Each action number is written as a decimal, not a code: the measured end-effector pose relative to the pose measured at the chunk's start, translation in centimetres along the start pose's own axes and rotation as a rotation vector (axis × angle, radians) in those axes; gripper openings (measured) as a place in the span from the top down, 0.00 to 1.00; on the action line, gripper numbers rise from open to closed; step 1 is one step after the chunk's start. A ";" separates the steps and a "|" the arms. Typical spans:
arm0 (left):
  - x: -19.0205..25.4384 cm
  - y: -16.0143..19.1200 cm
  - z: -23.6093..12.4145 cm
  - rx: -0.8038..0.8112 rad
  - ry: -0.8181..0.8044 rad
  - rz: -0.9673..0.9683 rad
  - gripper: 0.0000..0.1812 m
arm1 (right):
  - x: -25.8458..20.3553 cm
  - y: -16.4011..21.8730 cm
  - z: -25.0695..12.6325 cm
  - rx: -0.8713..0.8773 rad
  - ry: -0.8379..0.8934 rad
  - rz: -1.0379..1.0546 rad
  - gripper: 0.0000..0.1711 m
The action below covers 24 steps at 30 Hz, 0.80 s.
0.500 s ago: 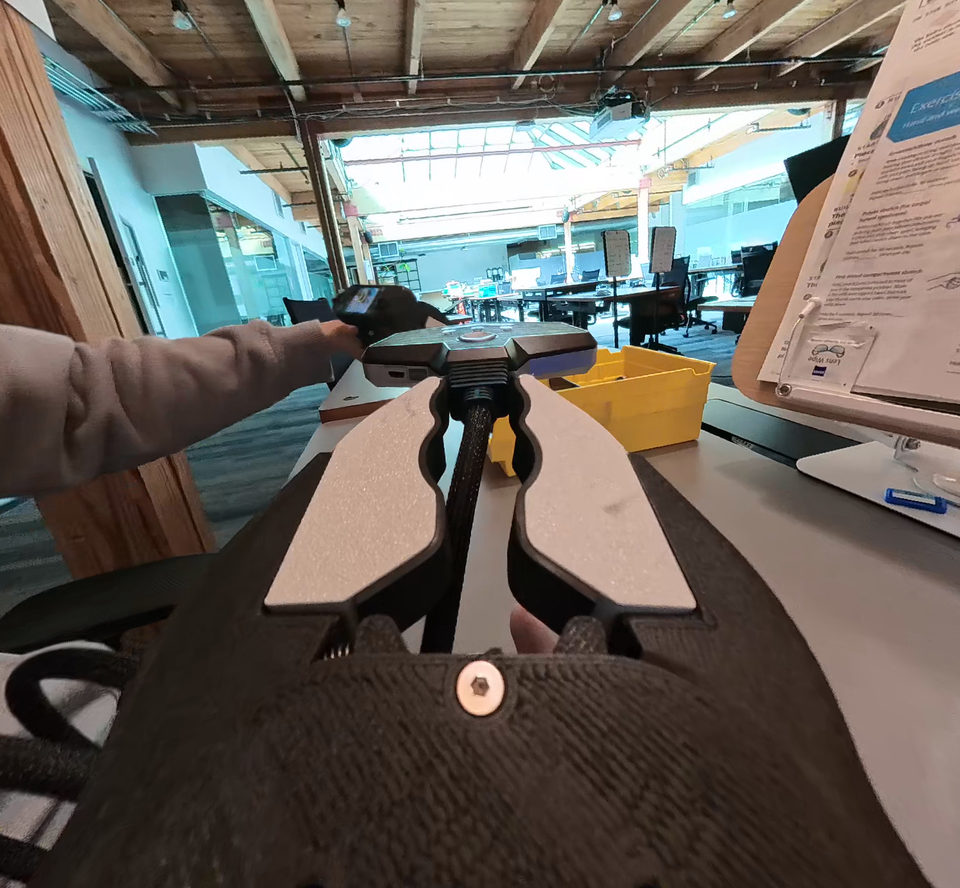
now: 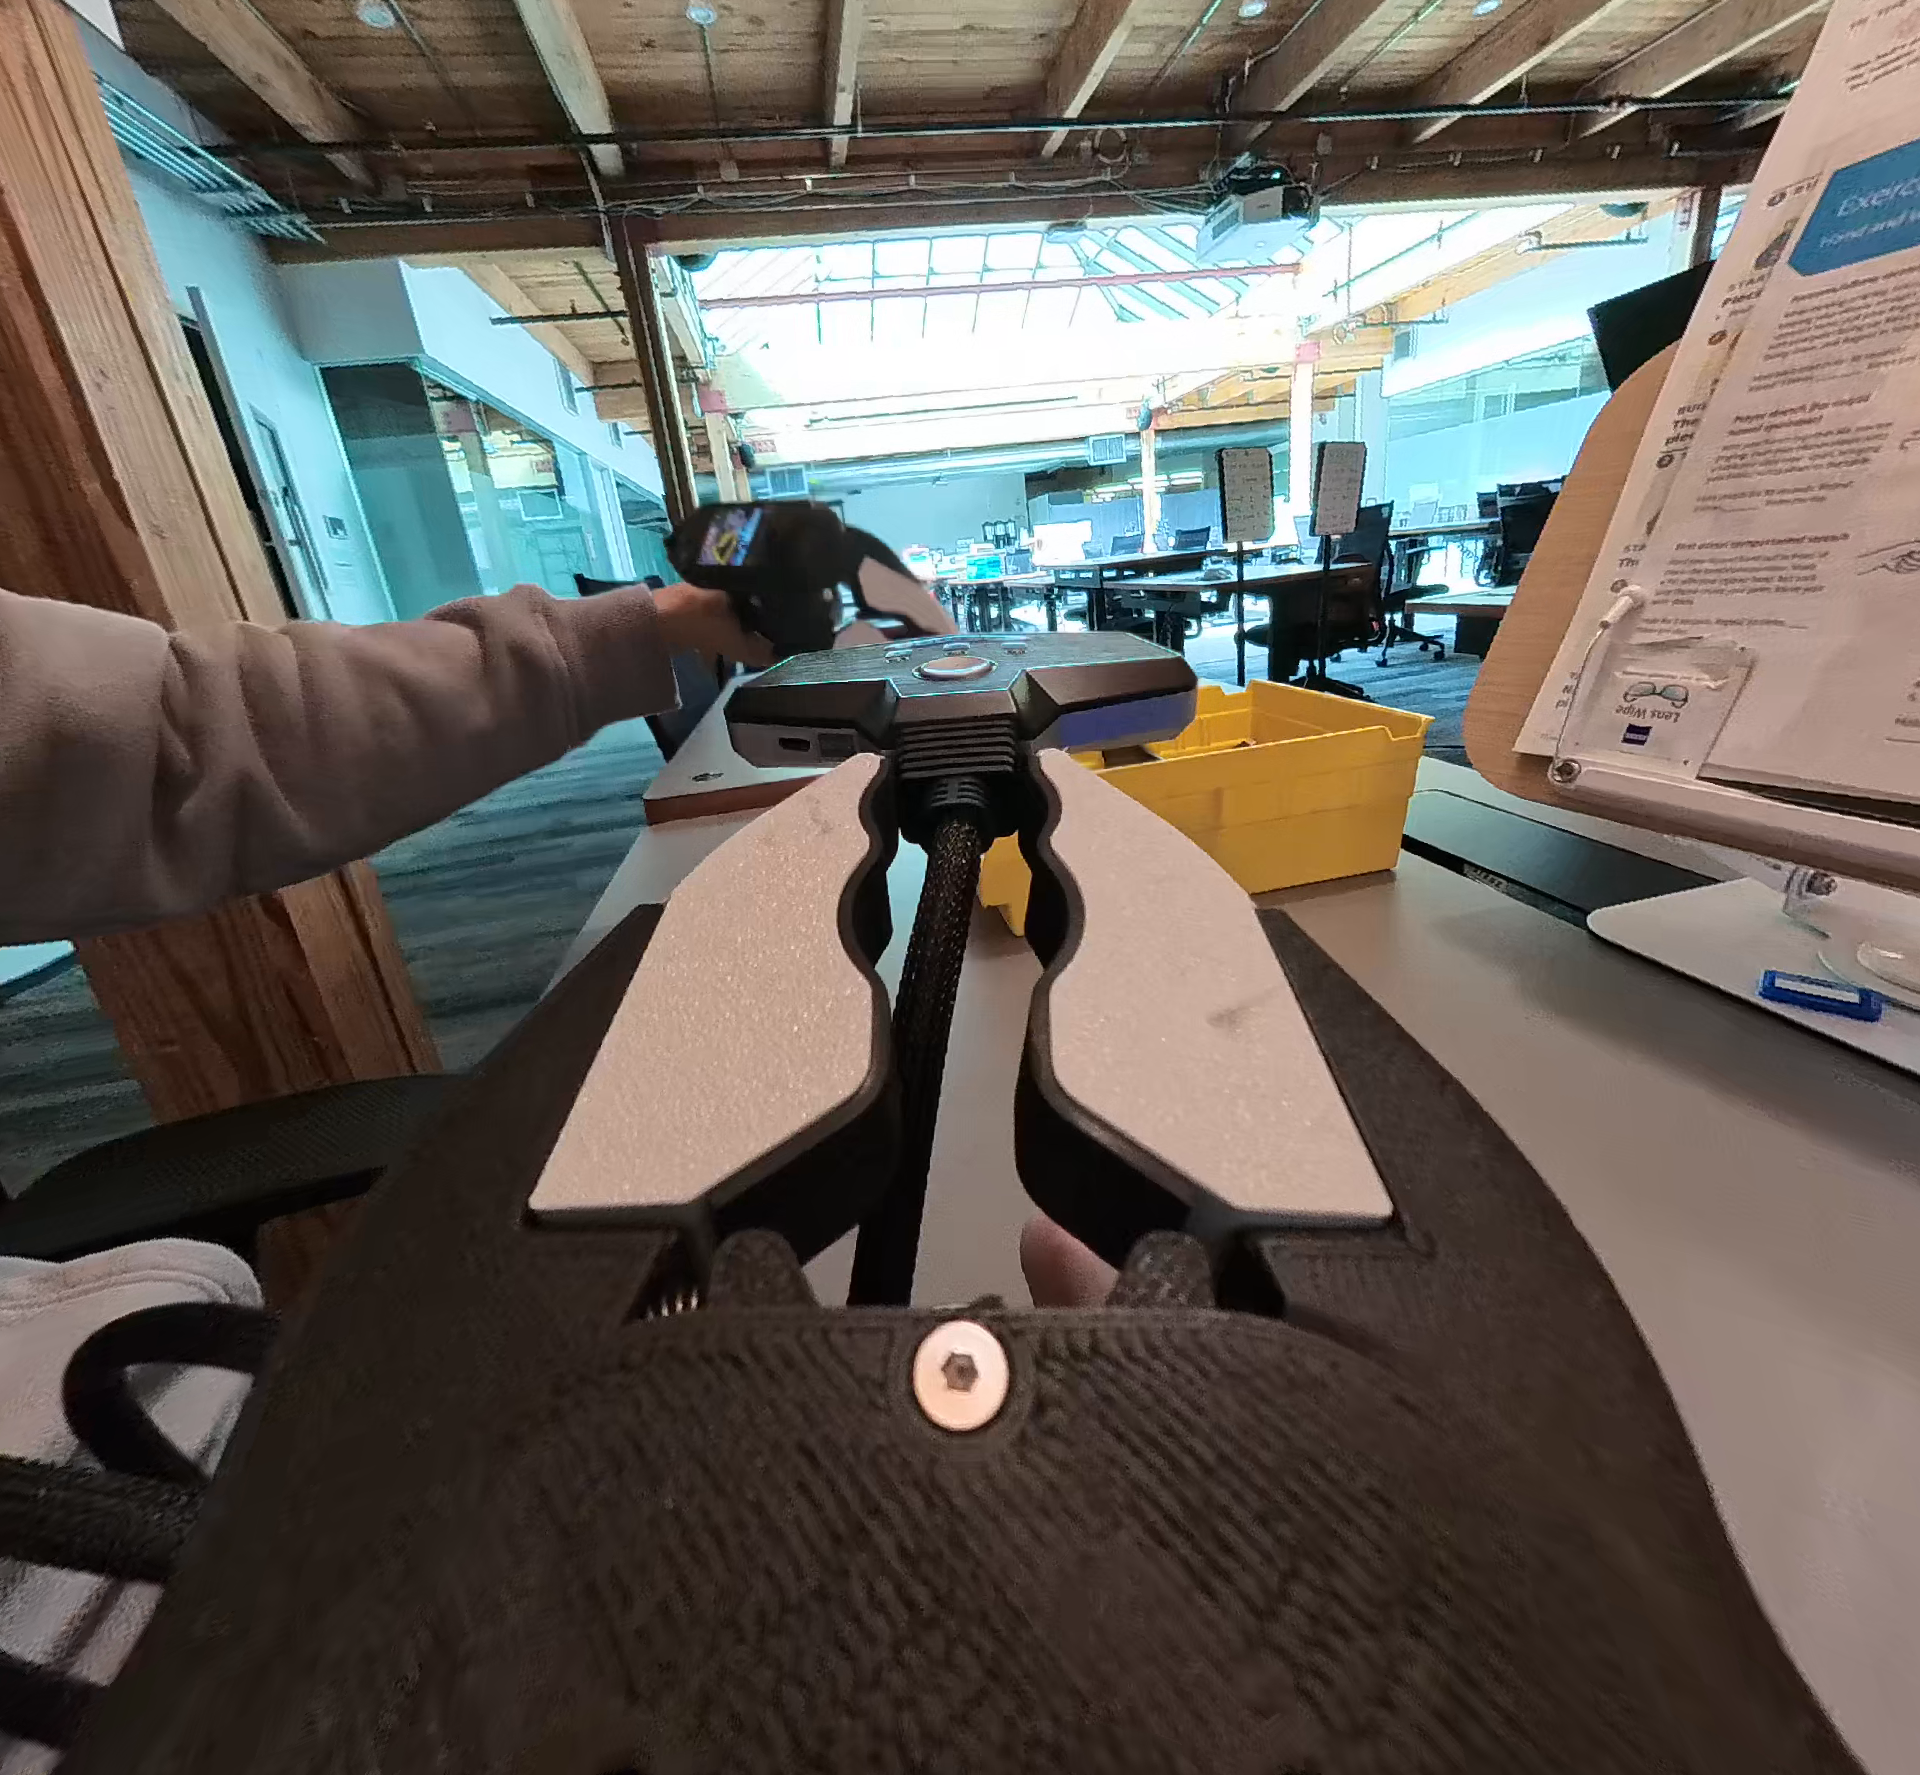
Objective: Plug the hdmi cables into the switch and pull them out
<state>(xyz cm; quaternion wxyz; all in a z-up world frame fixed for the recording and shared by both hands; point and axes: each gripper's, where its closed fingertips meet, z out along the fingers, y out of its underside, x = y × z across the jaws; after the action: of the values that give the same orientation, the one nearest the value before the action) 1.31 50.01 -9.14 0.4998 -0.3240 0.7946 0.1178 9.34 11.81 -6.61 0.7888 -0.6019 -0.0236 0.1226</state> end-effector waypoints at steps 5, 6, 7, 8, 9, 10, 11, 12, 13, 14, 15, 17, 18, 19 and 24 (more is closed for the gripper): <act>-6.2 -3.8 -5.5 0.199 -0.270 -0.157 0.96 | -0.1 -0.3 -0.1 0.024 -0.008 0.000 0.87; -6.5 -5.3 -7.1 0.280 -0.289 -0.173 0.97 | -0.1 -0.6 -0.2 0.035 -0.010 -0.006 0.87; -6.3 -7.0 -8.8 0.365 -0.301 -0.162 0.97 | -0.3 -1.0 -0.4 0.048 -0.016 -0.012 0.87; -5.7 -8.8 -10.4 0.440 -0.316 -0.128 0.97 | -0.5 -1.6 -0.6 0.067 -0.026 -0.016 0.87; -4.8 -10.5 -12.0 0.504 -0.334 -0.075 0.97 | -0.7 -2.3 -0.9 0.089 -0.032 -0.020 0.87; -3.4 -12.3 -13.5 0.560 -0.345 -0.013 0.97 | -0.7 -3.0 -1.3 0.110 -0.029 -0.029 0.87; -1.6 -14.1 -14.8 0.611 -0.348 0.050 0.97 | -0.8 -3.8 -1.6 0.127 -0.021 -0.046 0.87; 0.5 -15.8 -16.0 0.664 -0.347 0.115 0.97 | -0.9 -4.5 -2.1 0.145 -0.014 -0.067 0.87; 2.9 -17.3 -16.8 0.714 -0.339 0.181 0.97 | -0.9 -5.1 -2.5 0.157 -0.010 -0.080 0.87; 5.5 -18.5 -17.4 0.757 -0.324 0.242 0.97 | -1.0 -5.6 -2.9 0.164 -0.005 -0.091 0.87; 8.1 -19.4 -17.7 0.800 -0.312 0.292 0.97 | -1.0 -6.0 -3.2 0.169 0.004 -0.105 0.87; 13.4 -20.4 -17.9 0.873 -0.246 0.358 0.97 | -0.9 -6.3 -3.6 0.164 0.015 -0.119 0.87; 15.8 -20.5 -17.6 0.889 -0.196 0.376 0.97 | -0.9 -6.2 -3.6 0.161 0.015 -0.119 0.87; 17.8 -20.3 -17.3 0.901 -0.154 0.383 0.97 | -0.9 -6.1 -3.6 0.163 0.016 -0.117 0.87; 22.0 -17.0 -14.6 0.862 0.081 0.188 0.92 | -0.7 -5.3 -3.1 0.157 0.006 -0.086 0.87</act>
<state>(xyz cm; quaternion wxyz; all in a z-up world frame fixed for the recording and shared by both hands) -4.77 20.91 -19.05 0.5448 -0.0166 0.8161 -0.1919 10.11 7.41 -2.37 0.8381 -0.5370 -0.0375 0.0884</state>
